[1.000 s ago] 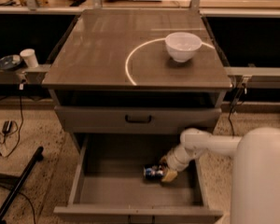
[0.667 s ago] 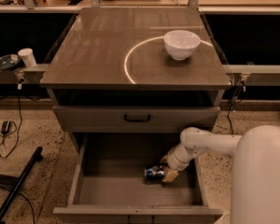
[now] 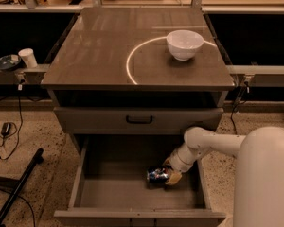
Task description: Pick pepsi can from middle drawer and place on counter
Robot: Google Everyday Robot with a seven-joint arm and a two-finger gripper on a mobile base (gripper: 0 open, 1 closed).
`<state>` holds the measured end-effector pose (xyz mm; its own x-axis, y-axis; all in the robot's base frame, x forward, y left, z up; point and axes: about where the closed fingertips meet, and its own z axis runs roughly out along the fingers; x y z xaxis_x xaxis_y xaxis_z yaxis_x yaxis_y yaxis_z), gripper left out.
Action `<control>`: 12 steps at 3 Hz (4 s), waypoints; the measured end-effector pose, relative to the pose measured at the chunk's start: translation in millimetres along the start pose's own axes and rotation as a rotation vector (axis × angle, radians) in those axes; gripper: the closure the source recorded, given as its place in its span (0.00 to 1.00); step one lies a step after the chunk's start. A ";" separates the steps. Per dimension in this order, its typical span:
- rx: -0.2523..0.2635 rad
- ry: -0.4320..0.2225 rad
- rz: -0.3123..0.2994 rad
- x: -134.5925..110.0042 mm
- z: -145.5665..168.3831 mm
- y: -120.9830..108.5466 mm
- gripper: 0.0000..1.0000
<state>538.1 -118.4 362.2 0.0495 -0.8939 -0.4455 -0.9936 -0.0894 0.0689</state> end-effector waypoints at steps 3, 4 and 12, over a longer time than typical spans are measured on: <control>0.046 0.001 -0.076 -41.5 -62.9 -0.4 1.00; 0.064 0.002 -0.090 -47.0 -67.1 12.0 1.00; 0.184 0.019 -0.161 -98.3 -167.3 30.3 1.00</control>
Offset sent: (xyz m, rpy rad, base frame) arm 0.0092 0.0101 0.0917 0.0101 -0.0974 0.0493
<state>520.1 -106.8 557.4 0.2087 -0.8829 -0.4207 -0.9744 -0.1511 -0.1663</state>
